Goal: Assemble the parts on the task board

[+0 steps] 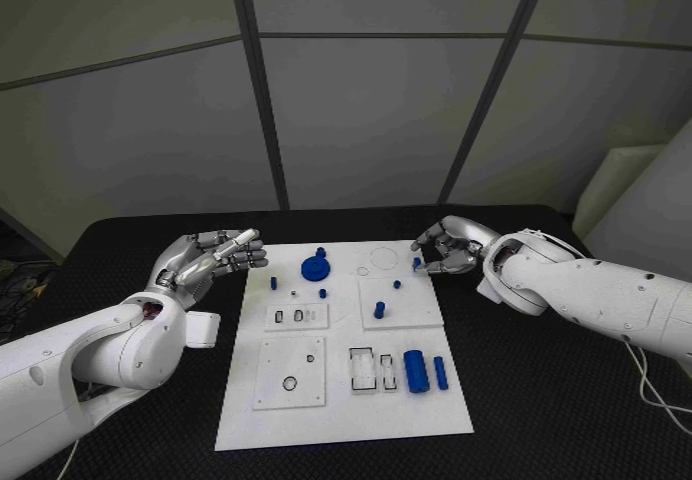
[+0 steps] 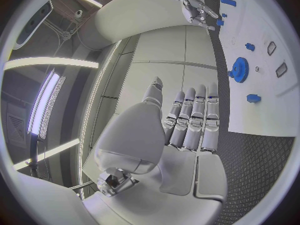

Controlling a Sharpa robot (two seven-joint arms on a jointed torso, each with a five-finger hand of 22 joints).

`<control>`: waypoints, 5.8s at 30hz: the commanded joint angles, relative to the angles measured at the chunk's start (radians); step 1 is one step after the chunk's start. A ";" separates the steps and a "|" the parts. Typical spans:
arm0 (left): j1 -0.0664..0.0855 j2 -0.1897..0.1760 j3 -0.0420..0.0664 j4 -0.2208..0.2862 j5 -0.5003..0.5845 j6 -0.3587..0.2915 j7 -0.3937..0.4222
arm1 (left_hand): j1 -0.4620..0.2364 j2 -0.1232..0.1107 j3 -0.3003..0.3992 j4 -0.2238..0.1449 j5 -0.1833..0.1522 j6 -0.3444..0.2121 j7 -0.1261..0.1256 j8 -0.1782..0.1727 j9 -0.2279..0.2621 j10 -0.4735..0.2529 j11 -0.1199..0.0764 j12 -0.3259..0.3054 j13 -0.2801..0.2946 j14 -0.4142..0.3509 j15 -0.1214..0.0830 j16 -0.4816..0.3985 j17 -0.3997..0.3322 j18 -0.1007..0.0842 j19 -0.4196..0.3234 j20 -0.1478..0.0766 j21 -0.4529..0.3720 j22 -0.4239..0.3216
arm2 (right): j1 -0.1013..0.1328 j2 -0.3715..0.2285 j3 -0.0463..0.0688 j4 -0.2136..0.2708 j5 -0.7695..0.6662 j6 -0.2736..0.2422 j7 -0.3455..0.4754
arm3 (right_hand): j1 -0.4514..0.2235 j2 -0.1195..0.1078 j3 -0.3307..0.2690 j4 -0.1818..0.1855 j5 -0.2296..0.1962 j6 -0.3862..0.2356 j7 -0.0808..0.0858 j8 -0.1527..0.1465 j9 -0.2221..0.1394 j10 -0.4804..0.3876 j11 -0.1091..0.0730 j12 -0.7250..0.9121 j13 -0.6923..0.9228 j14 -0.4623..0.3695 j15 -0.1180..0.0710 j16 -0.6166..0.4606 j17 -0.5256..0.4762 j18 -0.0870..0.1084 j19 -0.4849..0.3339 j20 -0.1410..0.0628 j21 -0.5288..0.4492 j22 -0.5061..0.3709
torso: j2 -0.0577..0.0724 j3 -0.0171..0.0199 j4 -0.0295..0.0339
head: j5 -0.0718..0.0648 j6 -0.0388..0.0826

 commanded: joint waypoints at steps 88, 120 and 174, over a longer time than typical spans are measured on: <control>-0.001 0.001 0.001 -0.012 -0.004 0.014 0.005 | 0.001 0.015 -0.006 -0.009 -0.005 0.008 -0.001 -0.009 -0.002 0.006 0.000 -0.008 -0.001 0.003 0.007 -0.006 -0.001 -0.013 -0.002 0.008 -0.007 -0.002 | -0.004 0.068 0.003 0.293 -0.243 -0.166 -0.285 | -0.024 0.121 0.042 -0.006 0.055 0.195 -0.049 0.035 0.018 0.030 -0.035 0.051 0.128 0.076 -0.026 0.035 0.117 -0.015 0.104 -0.025 0.003 0.263 | -0.014 -0.0033 0.0041 | 0.033 -0.023; 0.001 0.020 0.001 -0.018 -0.003 0.016 -0.001 | 0.001 0.016 -0.007 -0.010 -0.005 0.008 -0.001 -0.010 -0.002 0.007 0.000 -0.009 0.000 0.004 0.006 -0.007 -0.001 -0.013 -0.002 0.008 -0.007 -0.003 | -0.048 0.297 -0.046 0.277 -0.438 -0.088 -0.442 | -0.040 0.112 0.038 -0.008 0.076 0.198 -0.050 0.028 0.021 0.027 -0.037 0.045 0.125 0.074 -0.029 0.029 0.107 -0.015 0.104 -0.027 0.003 0.263 | -0.012 -0.0026 0.0030 | 0.069 -0.042; 0.001 0.015 0.001 -0.009 -0.003 0.014 -0.002 | 0.000 0.017 -0.009 -0.011 -0.005 0.009 0.000 -0.010 -0.002 0.008 0.001 -0.010 0.000 0.005 0.007 -0.008 -0.001 -0.013 -0.002 0.008 -0.007 -0.003 | -0.054 0.334 -0.054 0.243 -0.501 0.026 -0.505 | -0.057 0.089 0.030 -0.009 0.079 0.184 -0.044 0.011 0.020 0.020 -0.032 0.032 0.116 0.070 -0.027 0.021 0.092 -0.015 0.104 -0.027 0.003 0.263 | -0.012 -0.0025 0.0031 | 0.075 -0.059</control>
